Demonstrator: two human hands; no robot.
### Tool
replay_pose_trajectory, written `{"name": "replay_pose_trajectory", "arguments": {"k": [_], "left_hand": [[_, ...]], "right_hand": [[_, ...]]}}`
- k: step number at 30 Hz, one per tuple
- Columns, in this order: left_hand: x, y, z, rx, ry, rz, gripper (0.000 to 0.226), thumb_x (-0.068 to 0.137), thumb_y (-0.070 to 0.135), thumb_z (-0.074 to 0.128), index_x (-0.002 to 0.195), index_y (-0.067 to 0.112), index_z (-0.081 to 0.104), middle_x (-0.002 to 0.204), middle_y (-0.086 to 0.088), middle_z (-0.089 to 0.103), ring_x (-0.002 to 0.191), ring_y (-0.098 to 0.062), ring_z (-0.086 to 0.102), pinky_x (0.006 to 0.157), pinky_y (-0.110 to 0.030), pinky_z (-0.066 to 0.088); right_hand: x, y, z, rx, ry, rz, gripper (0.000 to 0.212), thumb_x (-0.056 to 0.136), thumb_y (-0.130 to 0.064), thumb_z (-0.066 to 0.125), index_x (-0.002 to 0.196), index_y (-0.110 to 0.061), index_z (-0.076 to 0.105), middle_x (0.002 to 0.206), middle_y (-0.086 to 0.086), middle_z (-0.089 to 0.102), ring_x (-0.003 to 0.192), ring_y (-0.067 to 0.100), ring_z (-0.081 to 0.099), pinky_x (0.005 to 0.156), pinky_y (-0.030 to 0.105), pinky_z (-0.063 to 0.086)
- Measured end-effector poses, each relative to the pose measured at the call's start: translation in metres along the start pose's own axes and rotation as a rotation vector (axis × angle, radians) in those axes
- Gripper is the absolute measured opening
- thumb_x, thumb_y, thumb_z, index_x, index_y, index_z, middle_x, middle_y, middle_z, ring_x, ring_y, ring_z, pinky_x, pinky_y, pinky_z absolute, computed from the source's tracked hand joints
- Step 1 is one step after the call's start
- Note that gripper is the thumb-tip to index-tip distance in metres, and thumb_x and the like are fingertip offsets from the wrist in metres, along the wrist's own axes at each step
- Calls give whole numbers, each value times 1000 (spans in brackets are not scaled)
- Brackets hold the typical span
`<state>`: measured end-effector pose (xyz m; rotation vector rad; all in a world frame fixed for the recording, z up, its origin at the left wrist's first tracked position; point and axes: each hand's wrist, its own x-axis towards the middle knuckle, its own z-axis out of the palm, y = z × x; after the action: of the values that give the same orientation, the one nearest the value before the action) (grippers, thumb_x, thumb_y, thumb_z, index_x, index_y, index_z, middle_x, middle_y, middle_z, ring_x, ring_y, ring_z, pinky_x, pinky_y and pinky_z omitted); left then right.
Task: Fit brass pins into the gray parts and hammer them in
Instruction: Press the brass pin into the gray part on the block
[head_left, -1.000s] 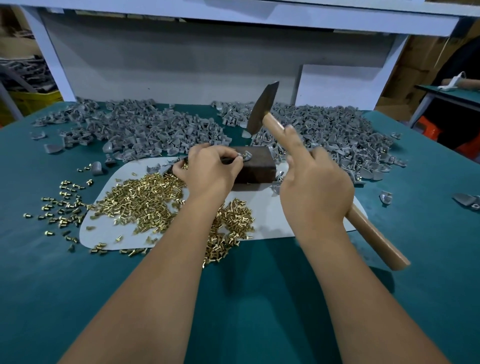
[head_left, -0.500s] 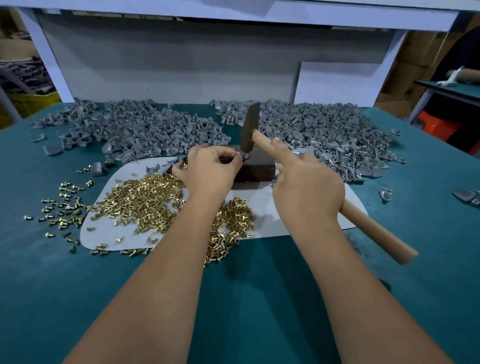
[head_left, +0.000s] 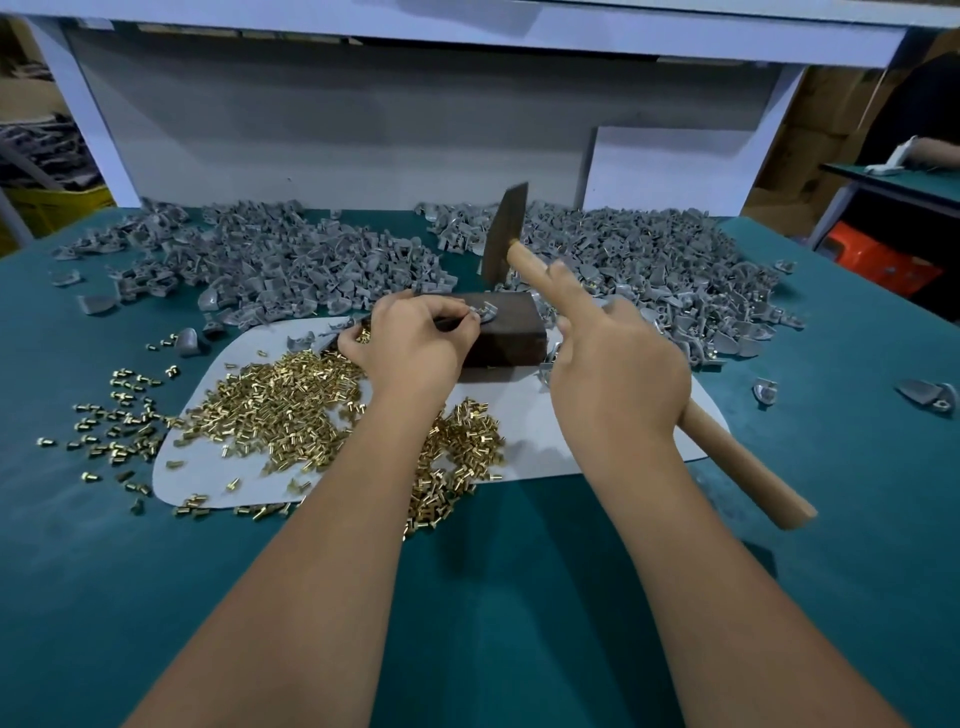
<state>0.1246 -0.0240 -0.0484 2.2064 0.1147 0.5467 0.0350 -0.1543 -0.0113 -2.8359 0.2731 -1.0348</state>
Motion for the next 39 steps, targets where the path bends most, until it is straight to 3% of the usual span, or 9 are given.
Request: {"name": "replay_pose_trajectory", "arguments": {"k": [3,6,11,15,21,24,26,33,39], "left_hand": [[0,0,1,11,23,27,4,82,45,73,78,43,73,108,20,70,128,-9,46,106,-56,19],[-3,1,-2,-22,-5,17,8,83,46,72,75,45,70,111,21,69,128,-9,44,107,-55,18],[-2,2,-2,11,14,22,4,82,44,73,79,43,73,110,19,69,129,-9,44,107,-54,18],[-6,3,-5,-32,-17,22,11,83,46,72,73,46,66,114,21,65,133,-7,36,106,-49,16],[-5,8,-12,-19,-83,-4,17,85,40,69,70,44,62,109,26,55,137,-10,31,107,-49,11],[-7,10,-16,-101,-110,-34,19,86,34,69,69,39,64,103,42,44,139,-8,27,110,-46,8],[-7,10,-16,-152,-139,-36,21,88,30,67,67,34,65,102,38,55,139,-7,25,112,-47,8],[-6,8,-17,-210,-177,-23,19,89,29,65,71,31,70,114,30,62,139,-5,24,112,-48,7],[-7,8,-18,-211,-170,-5,21,89,31,67,68,35,67,112,29,62,139,-5,24,109,-44,8]], "right_hand": [[-2,0,-2,70,81,-24,62,85,-10,65,139,-33,46,77,11,56,56,26,44,53,31,30],[0,1,0,-48,-103,-39,61,93,-20,54,144,-44,29,93,7,59,67,26,51,55,32,30],[-3,0,-2,56,37,-30,61,87,-14,61,141,-34,42,80,10,57,57,26,46,52,31,30],[-1,-3,4,-64,-131,-31,60,94,-22,51,144,-42,25,97,6,58,73,26,55,53,32,28],[3,10,4,19,-50,93,61,92,-17,55,144,-35,30,96,8,47,61,23,38,55,32,27],[5,16,3,12,-98,137,57,92,-18,54,143,-32,34,104,10,46,60,23,34,53,31,23],[6,21,2,12,-126,182,53,93,-22,54,142,-30,35,106,12,50,64,24,36,48,29,16],[11,35,7,-8,-200,278,26,90,-11,50,115,-19,47,93,11,60,67,27,40,45,27,14],[9,39,9,-25,-357,281,3,90,-13,47,90,-16,47,71,1,43,69,27,42,52,29,26]]}}
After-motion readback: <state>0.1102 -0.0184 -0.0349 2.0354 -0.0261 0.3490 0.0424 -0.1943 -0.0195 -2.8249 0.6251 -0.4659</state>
